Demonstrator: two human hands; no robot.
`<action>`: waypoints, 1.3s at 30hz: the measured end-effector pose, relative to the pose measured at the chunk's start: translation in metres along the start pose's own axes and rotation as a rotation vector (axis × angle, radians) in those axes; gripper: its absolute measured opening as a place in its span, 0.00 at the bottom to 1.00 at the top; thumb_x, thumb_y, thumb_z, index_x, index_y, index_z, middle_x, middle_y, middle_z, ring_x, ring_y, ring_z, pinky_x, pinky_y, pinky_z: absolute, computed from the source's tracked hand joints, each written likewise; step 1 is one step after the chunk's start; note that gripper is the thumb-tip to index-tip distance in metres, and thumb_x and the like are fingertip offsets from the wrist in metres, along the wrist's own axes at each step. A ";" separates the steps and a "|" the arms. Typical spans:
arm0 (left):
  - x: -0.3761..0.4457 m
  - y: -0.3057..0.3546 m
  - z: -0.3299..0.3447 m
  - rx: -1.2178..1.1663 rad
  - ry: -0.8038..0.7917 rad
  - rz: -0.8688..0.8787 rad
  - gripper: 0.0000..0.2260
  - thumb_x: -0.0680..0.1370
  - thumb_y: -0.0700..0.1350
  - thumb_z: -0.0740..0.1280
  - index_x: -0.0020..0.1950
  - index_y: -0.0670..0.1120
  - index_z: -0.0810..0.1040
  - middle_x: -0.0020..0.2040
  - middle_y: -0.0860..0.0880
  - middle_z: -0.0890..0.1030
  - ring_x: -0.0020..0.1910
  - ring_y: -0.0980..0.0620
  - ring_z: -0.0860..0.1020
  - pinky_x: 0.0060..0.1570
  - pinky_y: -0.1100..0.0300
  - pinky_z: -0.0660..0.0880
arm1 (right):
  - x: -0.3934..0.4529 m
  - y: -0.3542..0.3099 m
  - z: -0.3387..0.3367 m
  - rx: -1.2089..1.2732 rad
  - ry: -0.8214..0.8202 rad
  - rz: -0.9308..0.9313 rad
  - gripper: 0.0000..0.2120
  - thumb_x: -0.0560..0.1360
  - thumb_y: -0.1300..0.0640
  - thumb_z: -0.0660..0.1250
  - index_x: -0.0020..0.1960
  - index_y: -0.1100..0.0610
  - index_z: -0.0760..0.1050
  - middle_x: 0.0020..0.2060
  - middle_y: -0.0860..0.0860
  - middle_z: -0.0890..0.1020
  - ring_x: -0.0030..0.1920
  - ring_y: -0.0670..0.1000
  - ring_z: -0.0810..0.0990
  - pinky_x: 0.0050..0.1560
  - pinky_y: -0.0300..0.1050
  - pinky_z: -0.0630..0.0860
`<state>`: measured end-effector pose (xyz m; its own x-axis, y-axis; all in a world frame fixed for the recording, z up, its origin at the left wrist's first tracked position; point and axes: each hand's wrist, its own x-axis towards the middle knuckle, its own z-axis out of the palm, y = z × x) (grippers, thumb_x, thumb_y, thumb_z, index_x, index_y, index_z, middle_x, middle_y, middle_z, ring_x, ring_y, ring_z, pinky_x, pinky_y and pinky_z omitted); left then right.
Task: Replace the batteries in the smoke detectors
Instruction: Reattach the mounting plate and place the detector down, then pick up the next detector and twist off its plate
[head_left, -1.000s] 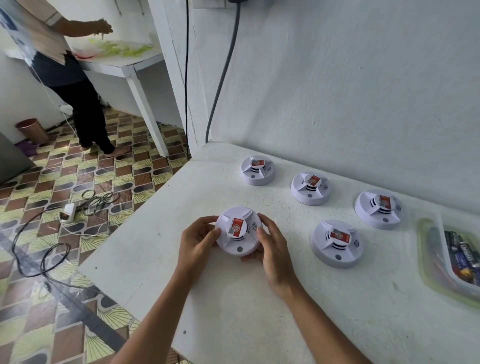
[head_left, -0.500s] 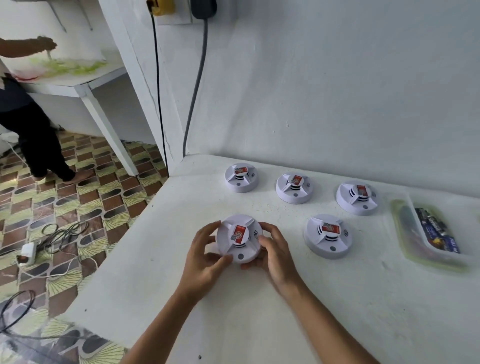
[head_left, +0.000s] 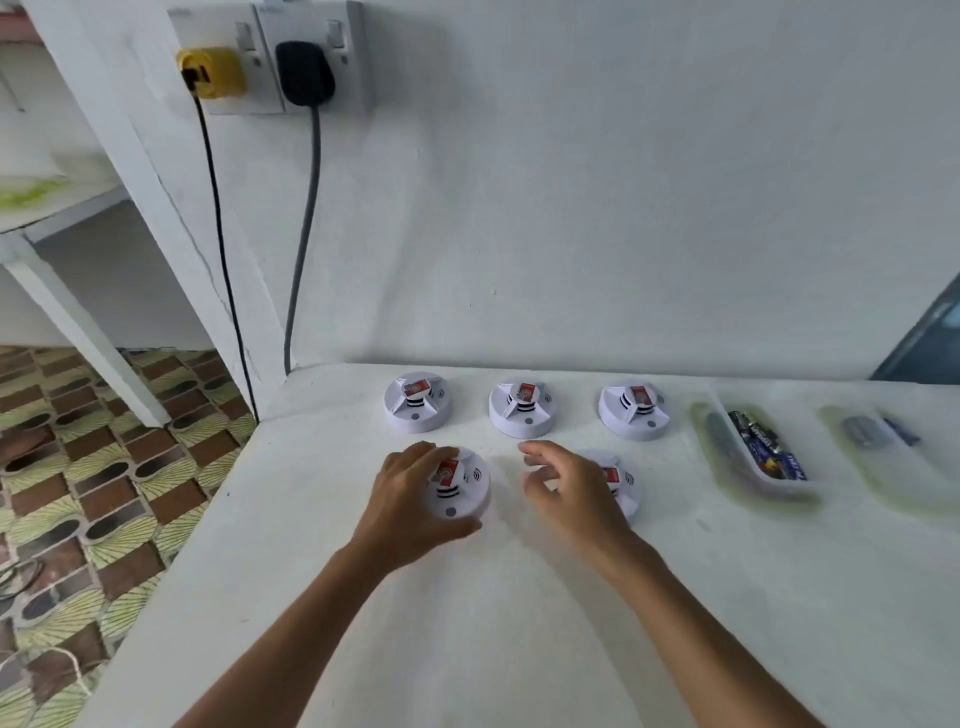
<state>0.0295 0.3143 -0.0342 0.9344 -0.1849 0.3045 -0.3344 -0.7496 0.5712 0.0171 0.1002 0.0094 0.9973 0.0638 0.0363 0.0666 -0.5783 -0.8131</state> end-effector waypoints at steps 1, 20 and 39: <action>0.001 -0.003 0.004 0.002 -0.023 -0.018 0.37 0.60 0.60 0.78 0.66 0.50 0.74 0.60 0.54 0.75 0.53 0.51 0.70 0.55 0.59 0.69 | 0.004 0.006 -0.010 -0.068 0.031 -0.034 0.18 0.76 0.59 0.64 0.66 0.54 0.74 0.59 0.49 0.80 0.58 0.47 0.78 0.58 0.41 0.74; -0.003 -0.003 0.033 0.095 0.028 -0.093 0.42 0.65 0.75 0.62 0.73 0.53 0.68 0.74 0.48 0.68 0.70 0.45 0.69 0.66 0.54 0.59 | 0.008 0.106 -0.026 -0.322 0.055 -0.232 0.40 0.64 0.30 0.63 0.73 0.42 0.64 0.75 0.48 0.63 0.75 0.51 0.59 0.66 0.43 0.63; -0.002 -0.009 0.030 0.042 -0.026 -0.112 0.44 0.66 0.79 0.54 0.77 0.58 0.56 0.80 0.51 0.53 0.76 0.50 0.56 0.72 0.47 0.57 | 0.008 0.105 -0.026 -0.465 0.216 -0.426 0.38 0.69 0.29 0.61 0.72 0.49 0.65 0.75 0.56 0.62 0.77 0.57 0.51 0.69 0.63 0.60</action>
<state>0.0341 0.3024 -0.0625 0.9688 -0.1145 0.2200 -0.2227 -0.7921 0.5683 0.0326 0.0189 -0.0602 0.8614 0.2284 0.4538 0.4146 -0.8323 -0.3681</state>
